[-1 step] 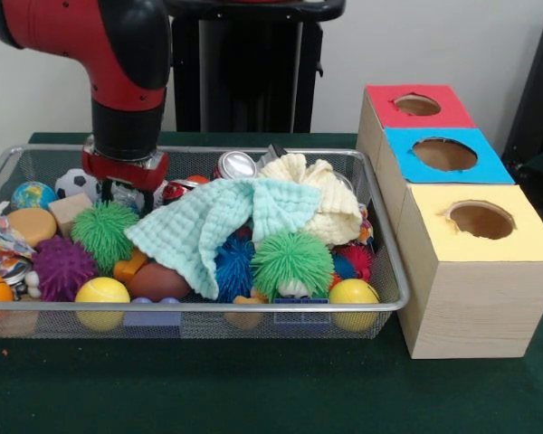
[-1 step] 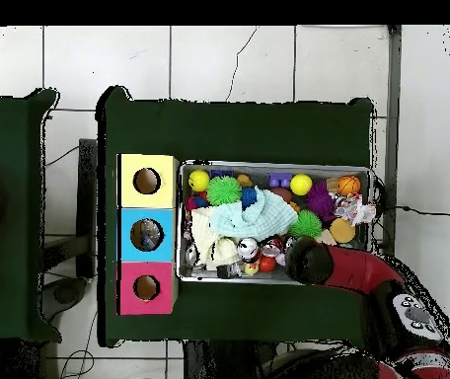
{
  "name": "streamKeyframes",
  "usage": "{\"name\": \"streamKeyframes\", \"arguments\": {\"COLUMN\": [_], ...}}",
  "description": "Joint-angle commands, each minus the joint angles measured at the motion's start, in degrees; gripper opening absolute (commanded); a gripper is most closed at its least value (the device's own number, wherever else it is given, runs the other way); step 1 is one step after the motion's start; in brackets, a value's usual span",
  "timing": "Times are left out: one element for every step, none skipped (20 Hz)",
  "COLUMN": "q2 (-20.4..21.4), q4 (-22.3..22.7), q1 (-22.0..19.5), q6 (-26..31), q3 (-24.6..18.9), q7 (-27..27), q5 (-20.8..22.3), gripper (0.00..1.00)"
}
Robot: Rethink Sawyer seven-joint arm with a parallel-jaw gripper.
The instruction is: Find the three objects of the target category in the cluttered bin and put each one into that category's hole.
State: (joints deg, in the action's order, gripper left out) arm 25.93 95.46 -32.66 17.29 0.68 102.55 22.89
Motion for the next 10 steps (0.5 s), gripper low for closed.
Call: {"name": "streamKeyframes", "arguments": {"q2": [9.4,10.1,10.1,10.1,10.0,9.8,9.9,9.7,9.4,8.6], "q4": [6.9,7.2,7.0,6.8,6.8,6.5,6.8,6.5,6.3,5.7], "q1": [0.1,0.3,0.4,0.4,0.2,0.3,0.4,0.7,1.0,1.3], "q6": [8.3,8.4,8.8,9.1,9.0,9.5,9.7,9.8,9.9,9.5], "q3": [-0.1,0.8,1.5,2.2,2.5,2.8,3.1,3.2,3.4,3.4], "q7": [4.3,4.5,4.8,5.0,5.0,5.1,5.4,5.6,5.8,6.2], "q5": [-2.5,-2.4,-2.4,-2.3,-2.2,-2.2,-2.2,-2.2,-2.2,-2.2], "gripper": [1.0,1.0,1.0,1.0,1.0,1.0,1.0,1.0,1.0,1.0]}}
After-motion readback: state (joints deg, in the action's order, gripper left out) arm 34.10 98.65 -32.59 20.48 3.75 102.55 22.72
